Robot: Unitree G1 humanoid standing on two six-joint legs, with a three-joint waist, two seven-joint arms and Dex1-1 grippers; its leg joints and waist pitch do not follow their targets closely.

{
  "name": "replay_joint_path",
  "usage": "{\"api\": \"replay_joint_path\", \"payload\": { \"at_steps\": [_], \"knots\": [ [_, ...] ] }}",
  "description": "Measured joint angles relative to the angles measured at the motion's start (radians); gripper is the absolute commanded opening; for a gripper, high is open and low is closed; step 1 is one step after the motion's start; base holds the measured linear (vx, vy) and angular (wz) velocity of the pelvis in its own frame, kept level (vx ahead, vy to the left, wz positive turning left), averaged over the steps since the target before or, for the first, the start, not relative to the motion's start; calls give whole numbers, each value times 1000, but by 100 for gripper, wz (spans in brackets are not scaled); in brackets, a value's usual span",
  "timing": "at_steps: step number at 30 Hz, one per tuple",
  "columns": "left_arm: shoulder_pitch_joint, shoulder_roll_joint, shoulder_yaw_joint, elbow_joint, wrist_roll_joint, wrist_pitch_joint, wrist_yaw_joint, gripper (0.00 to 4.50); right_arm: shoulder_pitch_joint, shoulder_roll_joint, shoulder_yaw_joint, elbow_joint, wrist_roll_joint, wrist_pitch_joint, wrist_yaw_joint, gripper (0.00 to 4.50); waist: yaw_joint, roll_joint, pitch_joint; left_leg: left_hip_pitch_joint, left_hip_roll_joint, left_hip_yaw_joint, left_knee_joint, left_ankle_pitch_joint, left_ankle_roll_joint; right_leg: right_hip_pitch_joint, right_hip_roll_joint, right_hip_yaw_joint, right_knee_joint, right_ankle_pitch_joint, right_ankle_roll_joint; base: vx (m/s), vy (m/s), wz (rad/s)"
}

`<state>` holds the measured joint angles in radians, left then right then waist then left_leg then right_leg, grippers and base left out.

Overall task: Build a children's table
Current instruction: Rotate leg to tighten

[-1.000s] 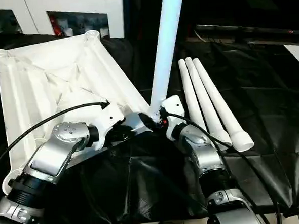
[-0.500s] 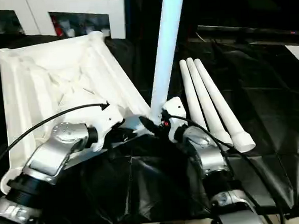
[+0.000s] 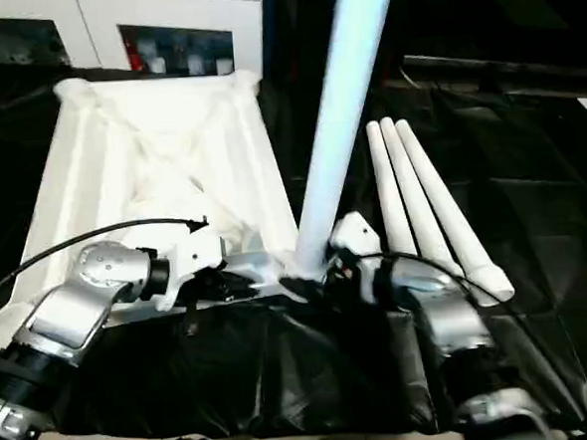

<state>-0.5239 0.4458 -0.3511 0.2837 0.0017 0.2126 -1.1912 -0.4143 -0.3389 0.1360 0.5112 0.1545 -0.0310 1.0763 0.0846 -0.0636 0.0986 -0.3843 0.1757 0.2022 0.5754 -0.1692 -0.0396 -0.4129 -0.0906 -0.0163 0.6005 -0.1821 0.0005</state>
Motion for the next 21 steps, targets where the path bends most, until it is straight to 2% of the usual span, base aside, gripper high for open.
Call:
{"api": "replay_joint_path", "payload": {
  "at_steps": [12, 17, 21],
  "knots": [
    [-10, -7, 2, 32, -11, -13, -29, 0, 12, 34, 11, -10, 5, -2, -1, 307, 1, 3, 0, 1, 0, 0, 0, 0, 0, 0, 0, 0, 1, 0, 0, 0, 0, 0],
    [-16, -16, 12, 44, -18, 8, -27, 0, 31, 65, 7, -29, 12, 9, -36, 281, 3, 6, -1, 1, 0, 0, 0, 0, 0, 0, 0, 0, 1, 0, 0, 0, 0, 0],
    [-37, -86, 30, 67, 5, 92, 79, 0, 32, 123, -44, 0, -7, 13, -207, 276, 0, 9, -3, 3, -1, 0, 0, 0, 0, 2, 0, 1, 0, 0, 1, 0, 0, 0]
  ]
}}
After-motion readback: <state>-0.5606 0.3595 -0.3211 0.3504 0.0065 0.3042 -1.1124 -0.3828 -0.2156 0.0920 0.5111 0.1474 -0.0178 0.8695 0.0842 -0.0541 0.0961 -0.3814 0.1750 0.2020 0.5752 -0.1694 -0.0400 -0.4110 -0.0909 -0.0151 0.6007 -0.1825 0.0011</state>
